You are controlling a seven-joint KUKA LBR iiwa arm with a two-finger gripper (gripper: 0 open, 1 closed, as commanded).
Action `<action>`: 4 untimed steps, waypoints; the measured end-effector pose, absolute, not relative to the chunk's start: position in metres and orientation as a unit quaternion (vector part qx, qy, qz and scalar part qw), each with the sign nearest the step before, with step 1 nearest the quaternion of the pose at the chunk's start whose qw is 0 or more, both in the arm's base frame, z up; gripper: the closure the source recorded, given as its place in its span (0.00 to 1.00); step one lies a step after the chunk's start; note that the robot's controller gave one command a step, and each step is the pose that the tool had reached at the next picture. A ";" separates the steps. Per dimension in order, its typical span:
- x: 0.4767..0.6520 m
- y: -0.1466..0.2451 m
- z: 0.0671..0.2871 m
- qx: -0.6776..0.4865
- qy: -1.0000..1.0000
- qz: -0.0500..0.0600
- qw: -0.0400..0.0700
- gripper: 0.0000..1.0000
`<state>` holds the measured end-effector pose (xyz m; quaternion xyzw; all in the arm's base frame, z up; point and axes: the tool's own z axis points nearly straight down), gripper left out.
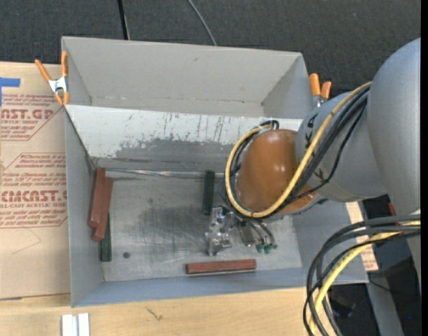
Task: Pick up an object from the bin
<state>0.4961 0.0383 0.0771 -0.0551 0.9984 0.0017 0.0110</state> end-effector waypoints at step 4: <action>0.501 0.049 0.128 -0.030 1.000 0.001 0.000 0.00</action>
Offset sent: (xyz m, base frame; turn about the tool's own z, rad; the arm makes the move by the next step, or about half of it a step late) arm 0.0231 -0.0062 -0.0071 0.0121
